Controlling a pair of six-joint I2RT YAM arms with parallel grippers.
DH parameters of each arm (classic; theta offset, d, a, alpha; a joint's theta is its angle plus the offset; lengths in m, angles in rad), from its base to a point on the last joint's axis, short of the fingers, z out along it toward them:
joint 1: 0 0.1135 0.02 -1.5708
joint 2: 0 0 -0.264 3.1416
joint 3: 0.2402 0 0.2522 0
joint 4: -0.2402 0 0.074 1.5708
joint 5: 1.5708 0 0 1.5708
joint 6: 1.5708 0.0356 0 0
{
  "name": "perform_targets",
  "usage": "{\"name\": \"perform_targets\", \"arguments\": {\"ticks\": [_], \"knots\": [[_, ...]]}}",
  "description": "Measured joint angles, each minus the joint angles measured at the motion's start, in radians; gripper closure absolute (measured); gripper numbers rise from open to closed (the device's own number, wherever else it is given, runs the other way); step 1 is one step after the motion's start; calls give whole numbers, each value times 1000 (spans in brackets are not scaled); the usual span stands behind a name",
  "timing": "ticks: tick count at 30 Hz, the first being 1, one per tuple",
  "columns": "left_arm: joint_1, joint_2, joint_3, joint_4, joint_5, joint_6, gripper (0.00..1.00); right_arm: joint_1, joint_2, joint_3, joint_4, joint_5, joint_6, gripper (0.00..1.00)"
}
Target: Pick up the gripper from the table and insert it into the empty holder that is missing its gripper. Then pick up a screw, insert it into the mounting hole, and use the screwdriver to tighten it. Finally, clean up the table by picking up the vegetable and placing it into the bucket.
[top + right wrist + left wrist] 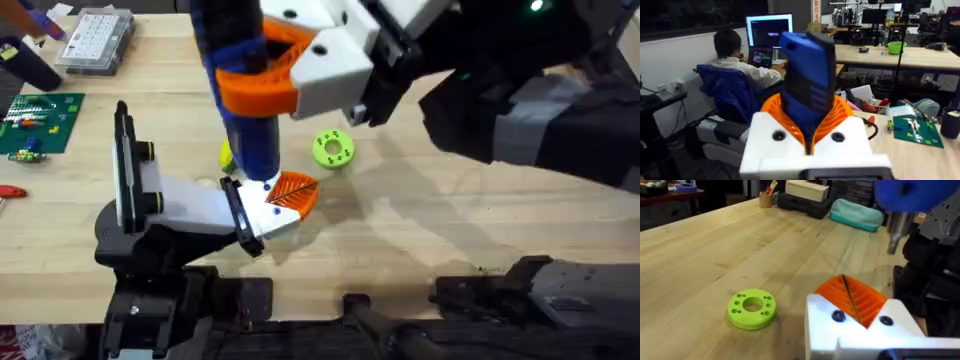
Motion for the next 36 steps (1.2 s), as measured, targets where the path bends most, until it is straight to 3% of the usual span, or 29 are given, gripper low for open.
{"name": "perform_targets", "arguments": {"ticks": [36], "knots": [[0,0,0,0,0,0,997,8,28,-35,-5,-13,-130,981]]}}
